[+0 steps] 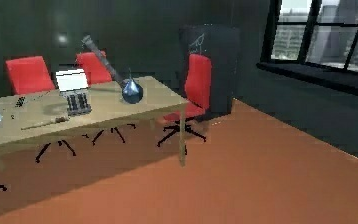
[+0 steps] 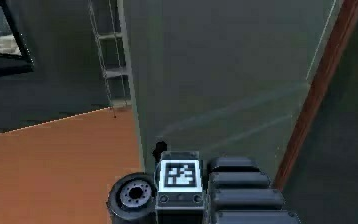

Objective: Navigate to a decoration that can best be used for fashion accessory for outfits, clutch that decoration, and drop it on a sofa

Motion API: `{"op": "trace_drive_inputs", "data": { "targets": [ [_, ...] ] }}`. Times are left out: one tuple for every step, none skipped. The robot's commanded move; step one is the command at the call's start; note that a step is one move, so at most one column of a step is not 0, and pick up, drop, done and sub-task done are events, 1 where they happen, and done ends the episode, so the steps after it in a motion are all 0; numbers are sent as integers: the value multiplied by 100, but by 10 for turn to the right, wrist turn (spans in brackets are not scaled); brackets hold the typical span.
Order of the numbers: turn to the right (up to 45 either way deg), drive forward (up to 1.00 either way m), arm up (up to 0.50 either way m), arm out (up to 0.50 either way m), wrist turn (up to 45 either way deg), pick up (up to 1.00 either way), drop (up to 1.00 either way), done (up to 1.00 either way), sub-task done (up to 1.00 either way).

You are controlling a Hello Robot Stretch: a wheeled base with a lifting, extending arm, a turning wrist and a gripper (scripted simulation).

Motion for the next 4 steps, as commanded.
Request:
{"op": "trace_drive_inputs", "data": {
  "targets": [
    [360,0,0,0,0,0,0,0,0],
    [0,80,0,0,0,0,0,0,0],
    [450,0,0,0,0,0,0,0,0],
    [210,0,0,0,0,0,0,0,0]
  ]
}}
